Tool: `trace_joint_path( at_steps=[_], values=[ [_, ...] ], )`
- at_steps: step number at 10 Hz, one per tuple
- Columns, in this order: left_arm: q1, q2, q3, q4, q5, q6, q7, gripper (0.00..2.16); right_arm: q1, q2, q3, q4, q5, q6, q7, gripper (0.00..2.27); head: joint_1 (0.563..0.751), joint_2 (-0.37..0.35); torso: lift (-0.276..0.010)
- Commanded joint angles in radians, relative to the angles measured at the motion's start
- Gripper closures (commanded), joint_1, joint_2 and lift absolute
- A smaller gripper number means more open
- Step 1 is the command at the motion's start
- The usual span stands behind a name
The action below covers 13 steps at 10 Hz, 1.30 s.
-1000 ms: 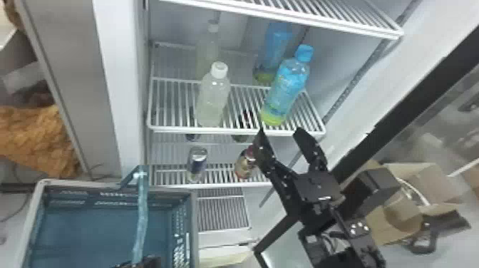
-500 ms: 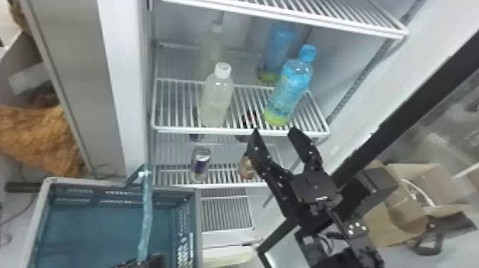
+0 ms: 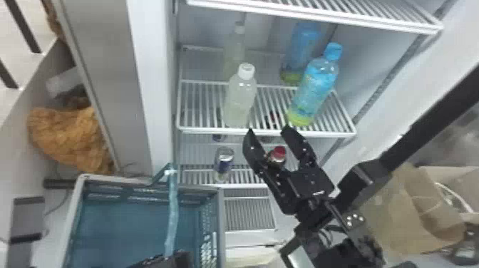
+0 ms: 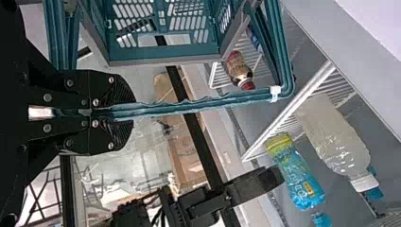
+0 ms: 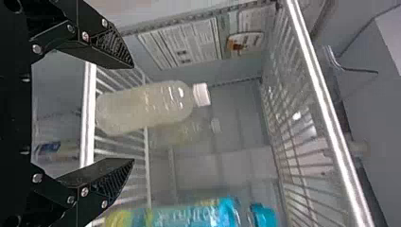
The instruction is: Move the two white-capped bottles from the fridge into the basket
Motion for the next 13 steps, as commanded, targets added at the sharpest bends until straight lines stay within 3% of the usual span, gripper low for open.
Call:
trace_joint_path(
  at_steps=[1,5,7,13],
  values=[
    [0.0,-0.001,0.0,0.0,0.002,0.0,0.0,1.21,-0.048,-0.008,0.028,0.044,-0.001,0.0,0.001,0.36,0.695,-0.18,0.0],
    [0.002,-0.004,0.004,0.0,0.002,0.0,0.0,1.21,-0.133,-0.012,0.044,0.095,0.091,0.032,0.0,0.32,0.695,-0.146,0.0],
    [0.005,-0.006,0.006,0.0,0.002,0.0,0.0,1.21,-0.168,-0.014,0.05,0.127,0.105,0.032,0.0,0.12,0.695,-0.141,0.0],
    [0.005,-0.006,0.006,0.0,0.004,0.0,0.0,1.21,-0.327,-0.012,0.111,0.255,0.081,0.034,0.001,0.09,0.695,-0.105,0.0]
  ],
)
